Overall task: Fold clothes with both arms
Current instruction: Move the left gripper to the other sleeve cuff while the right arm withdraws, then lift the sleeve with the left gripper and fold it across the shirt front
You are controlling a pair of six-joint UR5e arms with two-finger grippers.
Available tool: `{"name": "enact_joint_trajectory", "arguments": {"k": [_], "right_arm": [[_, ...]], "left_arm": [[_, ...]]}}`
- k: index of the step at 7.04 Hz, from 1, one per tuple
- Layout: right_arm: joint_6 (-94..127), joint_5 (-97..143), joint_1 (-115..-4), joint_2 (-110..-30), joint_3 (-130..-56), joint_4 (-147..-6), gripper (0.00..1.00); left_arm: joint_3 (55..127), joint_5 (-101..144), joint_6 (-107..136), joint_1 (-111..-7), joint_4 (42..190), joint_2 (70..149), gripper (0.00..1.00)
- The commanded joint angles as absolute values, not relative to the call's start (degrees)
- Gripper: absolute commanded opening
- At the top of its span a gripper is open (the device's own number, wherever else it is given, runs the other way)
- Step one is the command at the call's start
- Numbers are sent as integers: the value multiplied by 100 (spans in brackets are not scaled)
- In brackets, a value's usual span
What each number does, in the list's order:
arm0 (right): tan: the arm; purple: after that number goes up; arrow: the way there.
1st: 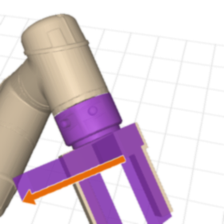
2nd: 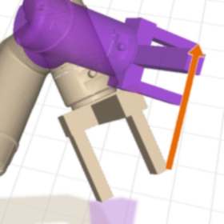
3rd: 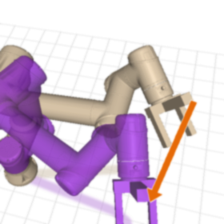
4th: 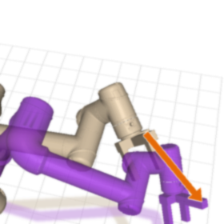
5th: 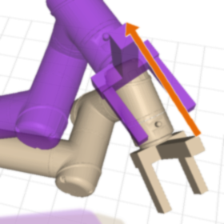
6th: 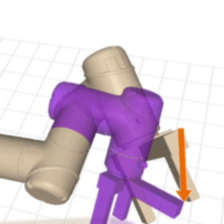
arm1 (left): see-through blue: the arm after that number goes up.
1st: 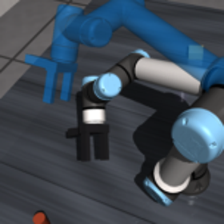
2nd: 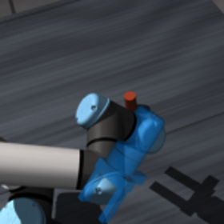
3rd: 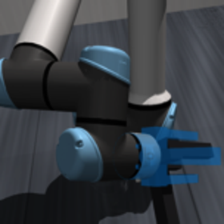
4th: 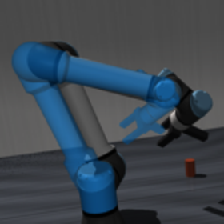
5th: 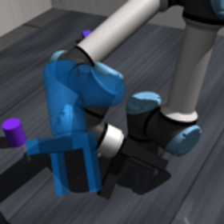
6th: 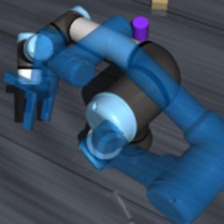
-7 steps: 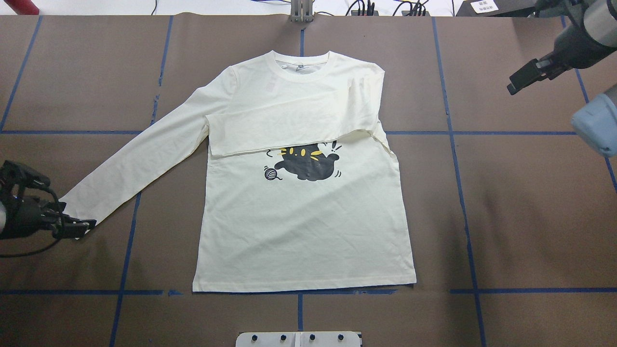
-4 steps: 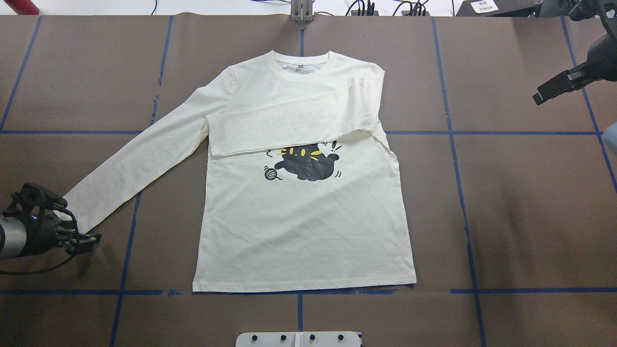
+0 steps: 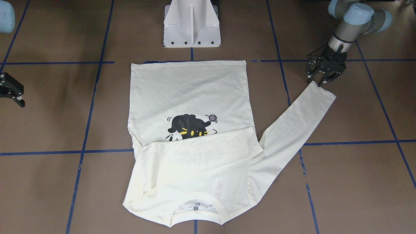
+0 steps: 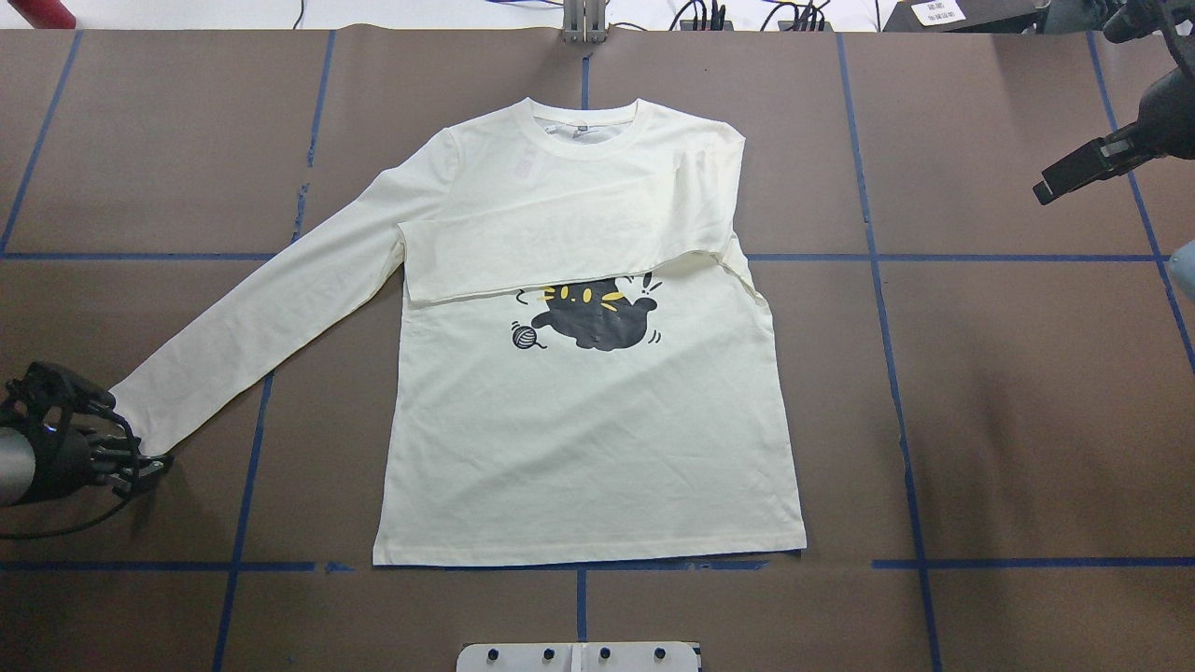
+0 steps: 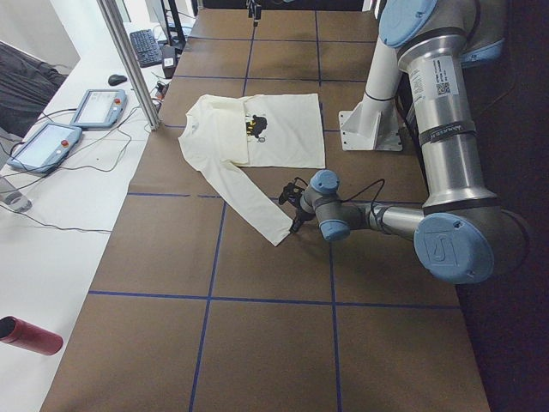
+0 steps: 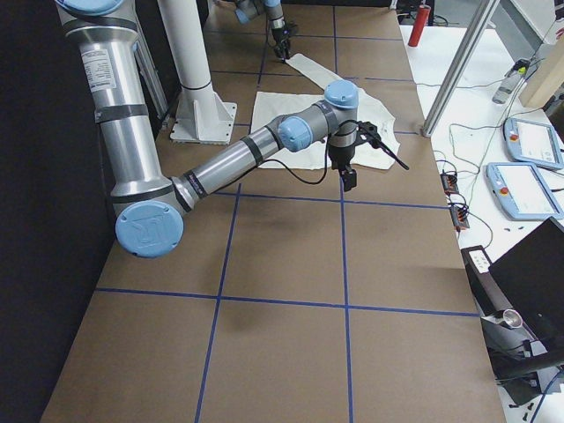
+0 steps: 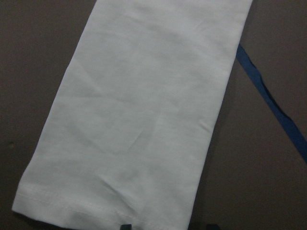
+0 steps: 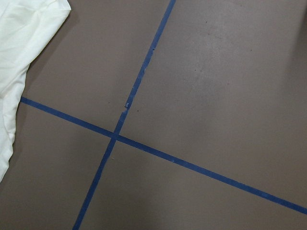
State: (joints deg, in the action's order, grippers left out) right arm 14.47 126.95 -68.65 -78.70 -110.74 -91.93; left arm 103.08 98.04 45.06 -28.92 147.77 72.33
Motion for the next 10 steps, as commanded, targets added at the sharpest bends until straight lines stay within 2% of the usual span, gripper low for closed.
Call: {"name": "enact_joint_trajectory", "arguments": {"k": [1, 4, 6, 8, 10], "right_arm": [[1450, 12683, -6864, -7866, -11083, -9193, 100], [1441, 12674, -6864, -7901, -11066, -9193, 100], [1441, 12665, -6864, -8295, -11065, -8967, 100], [1407, 12639, -6899, -8735, -11031, -8587, 100], [960, 12638, -7301, -9034, -10969, -8613, 100]], "left_arm": [[10301, 9791, 4526, -2892, 14774, 7225, 0], [10389, 9800, 4474, -3014, 14766, 7303, 0], [10380, 9835, 3462, -4195, 14670, 7748, 0], [10389, 9879, 3155, -4911, 13516, 8993, 0], [10380, 9870, 3173, -5115, 11838, 10495, 0]]}}
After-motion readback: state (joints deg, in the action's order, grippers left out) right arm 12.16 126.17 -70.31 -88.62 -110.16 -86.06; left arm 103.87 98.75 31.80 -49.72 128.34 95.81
